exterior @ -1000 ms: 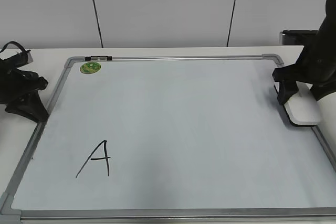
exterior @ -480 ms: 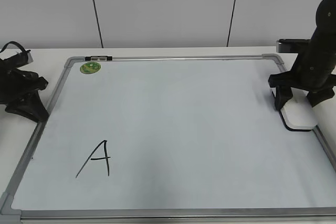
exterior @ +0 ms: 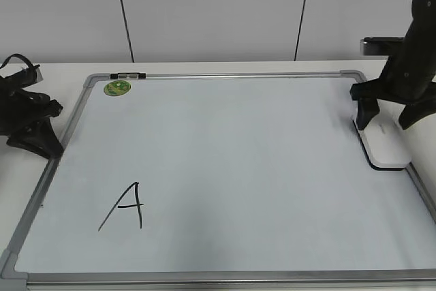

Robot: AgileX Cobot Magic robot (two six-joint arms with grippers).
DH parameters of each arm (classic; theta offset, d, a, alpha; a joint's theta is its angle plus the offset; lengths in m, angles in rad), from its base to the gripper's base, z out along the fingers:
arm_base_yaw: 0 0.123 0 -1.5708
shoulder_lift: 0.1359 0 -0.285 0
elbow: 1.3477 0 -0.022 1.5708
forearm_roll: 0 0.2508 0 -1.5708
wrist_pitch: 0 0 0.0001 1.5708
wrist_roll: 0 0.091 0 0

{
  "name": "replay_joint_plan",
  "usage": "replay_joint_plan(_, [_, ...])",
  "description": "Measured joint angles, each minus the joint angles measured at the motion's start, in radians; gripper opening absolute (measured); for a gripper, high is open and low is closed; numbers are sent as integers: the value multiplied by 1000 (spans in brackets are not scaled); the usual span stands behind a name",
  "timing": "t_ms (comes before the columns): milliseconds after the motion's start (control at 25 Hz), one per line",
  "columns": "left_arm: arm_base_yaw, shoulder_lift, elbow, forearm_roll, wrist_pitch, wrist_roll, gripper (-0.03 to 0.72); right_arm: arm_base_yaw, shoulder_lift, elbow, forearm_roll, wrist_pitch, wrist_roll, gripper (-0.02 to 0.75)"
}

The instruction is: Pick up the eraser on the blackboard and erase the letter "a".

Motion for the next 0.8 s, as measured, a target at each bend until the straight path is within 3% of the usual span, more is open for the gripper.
replay_joint_plan(200, [0,2,-2,2,-2,0,101,0,0,-122,0,149,0,622])
replay_joint_plan(520, [0,19,-149,31,68,-20,436,0,0,-225,24,244,-44,596])
replay_joint_plan(800, [-2,4,-325,74,207,-129,486,0,-88,-232,27,253,-51,594])
